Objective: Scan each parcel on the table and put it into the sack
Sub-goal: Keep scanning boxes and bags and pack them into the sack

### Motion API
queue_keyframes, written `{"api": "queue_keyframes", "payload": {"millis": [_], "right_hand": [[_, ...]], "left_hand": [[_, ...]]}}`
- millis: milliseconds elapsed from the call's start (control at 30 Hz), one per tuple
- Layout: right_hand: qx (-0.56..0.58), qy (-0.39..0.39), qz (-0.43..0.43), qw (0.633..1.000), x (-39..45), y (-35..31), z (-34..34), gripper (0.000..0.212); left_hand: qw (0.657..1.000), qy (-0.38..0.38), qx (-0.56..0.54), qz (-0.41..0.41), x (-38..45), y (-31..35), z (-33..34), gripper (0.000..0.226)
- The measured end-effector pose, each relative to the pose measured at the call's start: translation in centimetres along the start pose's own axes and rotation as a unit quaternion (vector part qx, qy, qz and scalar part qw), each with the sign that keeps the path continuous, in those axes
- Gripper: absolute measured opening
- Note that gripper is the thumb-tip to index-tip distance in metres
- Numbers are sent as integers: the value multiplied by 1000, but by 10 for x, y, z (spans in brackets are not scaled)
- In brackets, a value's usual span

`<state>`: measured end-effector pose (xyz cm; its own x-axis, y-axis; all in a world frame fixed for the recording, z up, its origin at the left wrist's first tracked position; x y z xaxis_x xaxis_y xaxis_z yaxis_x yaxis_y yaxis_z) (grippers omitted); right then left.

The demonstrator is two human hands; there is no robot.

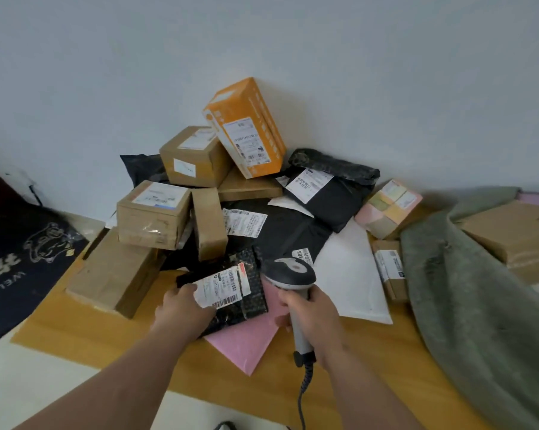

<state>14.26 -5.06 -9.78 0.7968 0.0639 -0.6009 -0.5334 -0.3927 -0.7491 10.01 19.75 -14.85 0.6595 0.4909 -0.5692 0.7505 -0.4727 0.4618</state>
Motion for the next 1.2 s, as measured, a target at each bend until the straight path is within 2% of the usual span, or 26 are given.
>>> {"api": "queue_keyframes", "payload": {"millis": [67, 200, 300, 367, 433, 567, 733, 833, 900, 967, 1033, 1133, 1200], "right_hand": [[-8, -12, 2, 1000, 7, 5, 11, 15], [-28, -37, 4, 999, 19, 13, 33, 16], [-21, -54, 4, 998, 27, 15, 47, 10], [-28, -52, 1, 998, 31, 16, 53, 15], [-22, -46, -1, 999, 32, 19, 55, 20], [20, -31, 5, 999, 32, 28, 43, 13], [78, -33, 1, 996, 19, 33, 20, 17], [78, -29, -13, 996, 8, 36, 1, 24], [92, -25, -19, 995, -1, 37, -15, 21], [106, -22, -31, 994, -12, 37, -33, 16], [113, -12, -47, 992, -22, 37, -54, 16], [130, 13, -65, 989, -34, 41, -88, 16], [146, 37, -76, 986, -41, 45, -113, 14]], "left_hand": [[999, -22, -34, -19, 7, -11, 8, 75], [995, -58, -75, -36, 10, -24, 22, 71], [993, -42, -109, -18, 14, -22, 22, 63], [989, -28, -146, -20, 14, -18, 20, 58], [979, 4, -202, -34, 13, -18, 16, 57], [956, 60, -280, -56, 4, -18, 3, 44], [934, 54, -350, -53, -21, -5, 4, 19], [930, 76, -360, -27, -39, 8, 5, 20], [943, 96, -319, 13, -53, 23, 3, 19], [954, 120, -267, 56, -69, 41, 3, 25], [956, 136, -241, 99, -87, 60, 5, 46], [966, 102, -200, 128, -108, 85, 18, 98], [979, 65, -124, 149, -120, 104, 31, 107]]}}
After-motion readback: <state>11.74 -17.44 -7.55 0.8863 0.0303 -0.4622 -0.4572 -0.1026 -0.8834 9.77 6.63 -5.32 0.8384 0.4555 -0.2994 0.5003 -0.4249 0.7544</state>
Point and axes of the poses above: each hand's wrist, its own x-axis towards the middle knuckle, its own z-axis out of the palm, y = z × x, the point moved 8 cm from there along x, towards the middle knuckle, and after that the axes turned 7 degrees about -x, right-handed, at the moved point
